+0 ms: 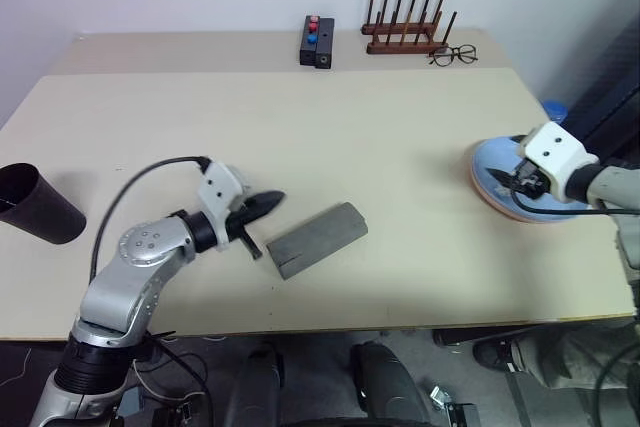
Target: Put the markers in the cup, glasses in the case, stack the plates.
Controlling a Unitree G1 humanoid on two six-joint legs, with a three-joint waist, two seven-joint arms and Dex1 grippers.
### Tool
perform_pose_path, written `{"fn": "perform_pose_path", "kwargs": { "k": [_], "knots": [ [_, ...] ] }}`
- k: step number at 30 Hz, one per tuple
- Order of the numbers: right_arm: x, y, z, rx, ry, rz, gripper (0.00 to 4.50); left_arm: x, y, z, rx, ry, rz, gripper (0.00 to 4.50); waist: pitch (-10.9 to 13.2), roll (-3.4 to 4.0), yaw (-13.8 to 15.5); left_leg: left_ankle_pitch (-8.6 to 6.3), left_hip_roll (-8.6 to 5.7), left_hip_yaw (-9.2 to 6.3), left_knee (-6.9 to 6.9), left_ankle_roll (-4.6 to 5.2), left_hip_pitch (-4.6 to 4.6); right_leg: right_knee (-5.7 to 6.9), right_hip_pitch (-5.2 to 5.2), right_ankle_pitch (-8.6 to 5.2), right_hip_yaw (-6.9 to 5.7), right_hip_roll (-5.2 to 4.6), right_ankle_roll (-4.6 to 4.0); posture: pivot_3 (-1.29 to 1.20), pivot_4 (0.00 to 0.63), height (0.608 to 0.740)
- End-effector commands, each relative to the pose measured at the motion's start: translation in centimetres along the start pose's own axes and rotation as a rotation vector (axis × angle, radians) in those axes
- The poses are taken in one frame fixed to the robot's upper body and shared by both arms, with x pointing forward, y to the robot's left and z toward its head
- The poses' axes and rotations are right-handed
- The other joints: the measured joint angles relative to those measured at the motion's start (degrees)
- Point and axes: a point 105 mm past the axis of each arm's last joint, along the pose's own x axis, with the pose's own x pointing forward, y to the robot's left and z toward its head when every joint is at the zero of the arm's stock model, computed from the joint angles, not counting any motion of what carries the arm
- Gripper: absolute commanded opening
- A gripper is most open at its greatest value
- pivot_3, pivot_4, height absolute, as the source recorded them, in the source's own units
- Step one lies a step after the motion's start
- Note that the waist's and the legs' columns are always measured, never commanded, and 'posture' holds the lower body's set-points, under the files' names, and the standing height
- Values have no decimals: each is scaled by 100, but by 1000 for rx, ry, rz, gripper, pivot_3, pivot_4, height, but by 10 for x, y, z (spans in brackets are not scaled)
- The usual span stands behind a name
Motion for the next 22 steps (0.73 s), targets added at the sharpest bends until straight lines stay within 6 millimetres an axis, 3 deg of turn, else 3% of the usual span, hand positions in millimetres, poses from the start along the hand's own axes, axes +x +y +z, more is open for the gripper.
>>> {"fn": "perform_pose_path", "kwargs": {
  "k": [1,6,22],
  "knots": [
    [0,16,28,86,-141,91,3345,-21,39,0,50,-7,246,0,0,0,12,0,0,0,0,0,-2,-1,0,0,0,0,1,0,150,738],
    [9,31,24,147,-153,155,3345,-44,49,-13,62,44,314,0,0,-3,79,0,-3,1,3,-1,-7,-7,1,0,-1,-4,-2,0,150,738],
    [21,34,12,175,-138,191,3345,-57,42,-26,33,92,325,0,0,-2,139,0,-1,2,1,-1,-4,-6,-3,2,-1,-2,-7,0,150,738]
  ]
}}
